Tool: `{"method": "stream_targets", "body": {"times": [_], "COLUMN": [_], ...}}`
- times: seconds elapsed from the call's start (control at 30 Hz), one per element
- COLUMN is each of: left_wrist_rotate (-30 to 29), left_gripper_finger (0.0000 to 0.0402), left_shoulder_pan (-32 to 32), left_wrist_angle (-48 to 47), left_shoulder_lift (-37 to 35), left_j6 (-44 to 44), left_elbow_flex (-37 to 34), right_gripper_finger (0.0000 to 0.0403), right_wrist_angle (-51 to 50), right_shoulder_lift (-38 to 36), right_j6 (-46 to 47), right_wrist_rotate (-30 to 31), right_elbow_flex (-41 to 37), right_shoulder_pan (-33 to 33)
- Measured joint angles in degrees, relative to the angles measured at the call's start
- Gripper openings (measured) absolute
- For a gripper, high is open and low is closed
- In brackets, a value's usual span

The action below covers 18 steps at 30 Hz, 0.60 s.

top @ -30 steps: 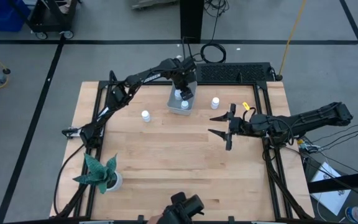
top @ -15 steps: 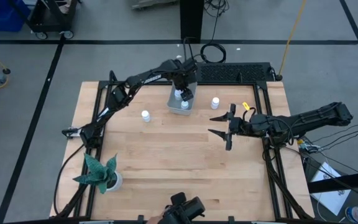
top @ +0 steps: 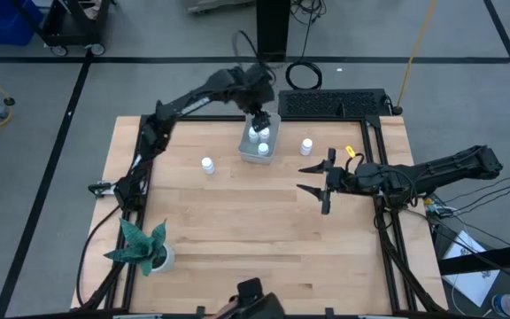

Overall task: Pick and place pill bottles into a basket
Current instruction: Put the white medicine bottle into the gray bin

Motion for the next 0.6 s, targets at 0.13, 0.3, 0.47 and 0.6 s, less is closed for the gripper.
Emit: {"method": "stream_targets", "body": {"times": [0.13,0.3,0.47,0.6], "left_wrist_rotate": [5.3,13.2,16.9,16.0], "left_gripper_finger": [0.025,0.025,0.025,0.025], "left_shoulder_pan": [-0.2,-1.6,-4.4,-8.5], "left_wrist_angle": [-1.7,-0.8,-5.0,-7.8], "left_shoulder_lift": [-6.6,-15.6,-23.6,-29.3], "left_j6": [0.9,1.4,3.0,3.5], "left_elbow_flex": [0.0,0.0,0.0,-1.4], "right_gripper_finger": [0.0196,0.0196,0.0196,0.0196], "right_wrist_angle": [0.3,0.2,-0.1,-0.3], "right_shoulder_lift": [0.0,0.0,0.0,0.0], "right_j6": [1.5,4.4,6.9,6.8], "right_wrist_rotate": [0.4,1.3,1.2,1.2], "right_elbow_flex": [0.0,0.0,0.0,0.0], "right_shoulder_pan": [0.0,0.0,0.3,0.5]}}
